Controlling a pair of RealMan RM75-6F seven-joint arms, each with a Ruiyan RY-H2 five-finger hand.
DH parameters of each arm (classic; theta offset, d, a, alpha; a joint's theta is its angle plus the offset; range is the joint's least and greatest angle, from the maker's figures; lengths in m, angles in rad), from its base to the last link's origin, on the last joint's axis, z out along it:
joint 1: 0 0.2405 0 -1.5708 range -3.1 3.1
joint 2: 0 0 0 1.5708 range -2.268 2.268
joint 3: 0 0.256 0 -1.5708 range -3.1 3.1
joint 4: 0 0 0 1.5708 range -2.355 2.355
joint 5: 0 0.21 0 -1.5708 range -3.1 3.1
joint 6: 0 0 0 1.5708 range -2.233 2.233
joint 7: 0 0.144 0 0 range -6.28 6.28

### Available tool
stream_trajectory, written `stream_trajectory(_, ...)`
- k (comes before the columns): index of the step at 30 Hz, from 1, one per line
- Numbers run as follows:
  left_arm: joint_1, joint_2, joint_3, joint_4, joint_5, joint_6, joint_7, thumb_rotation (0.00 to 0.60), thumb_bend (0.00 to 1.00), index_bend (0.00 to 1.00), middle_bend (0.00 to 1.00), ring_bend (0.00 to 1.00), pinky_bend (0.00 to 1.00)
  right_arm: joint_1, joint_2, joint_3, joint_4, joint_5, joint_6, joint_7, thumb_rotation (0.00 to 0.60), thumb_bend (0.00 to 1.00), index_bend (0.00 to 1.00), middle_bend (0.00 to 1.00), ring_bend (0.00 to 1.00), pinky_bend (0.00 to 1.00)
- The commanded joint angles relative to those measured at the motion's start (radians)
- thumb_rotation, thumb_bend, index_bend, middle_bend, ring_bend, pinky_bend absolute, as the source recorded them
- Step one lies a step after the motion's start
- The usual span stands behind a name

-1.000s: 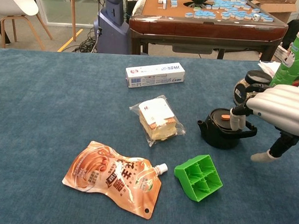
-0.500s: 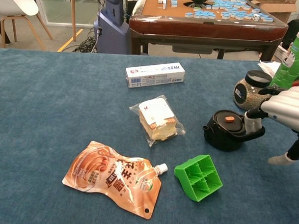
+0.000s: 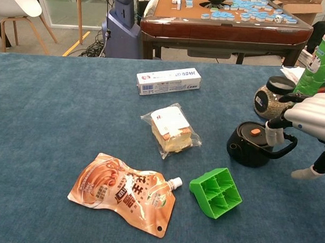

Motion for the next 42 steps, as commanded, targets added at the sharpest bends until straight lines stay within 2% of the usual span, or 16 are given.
stream_trajectory(1,0.001,0.000,-0.001,0.002,-0.002,0.001,-0.003,0.600,0.25,0.09,0.09,0.12,0.00,0.001,-0.006,-0.001,0.004,0.001,-0.003,-0.002,0.600,0.11,0.41,0.42,0.29,0.01)
stream_trajectory(12,0.001,-0.002,0.000,0.013,-0.004,-0.003,-0.014,0.600,0.25,0.09,0.09,0.12,0.00,-0.003,-0.022,-0.010,0.009,0.013,-0.010,-0.020,0.600,0.12,0.45,0.46,0.32,0.01)
stream_trajectory(42,0.000,-0.006,0.001,0.018,-0.002,-0.007,-0.018,0.600,0.25,0.09,0.09,0.12,0.00,-0.011,-0.021,-0.038,0.034,0.041,-0.032,-0.027,0.600,0.11,0.47,0.47,0.34,0.01)
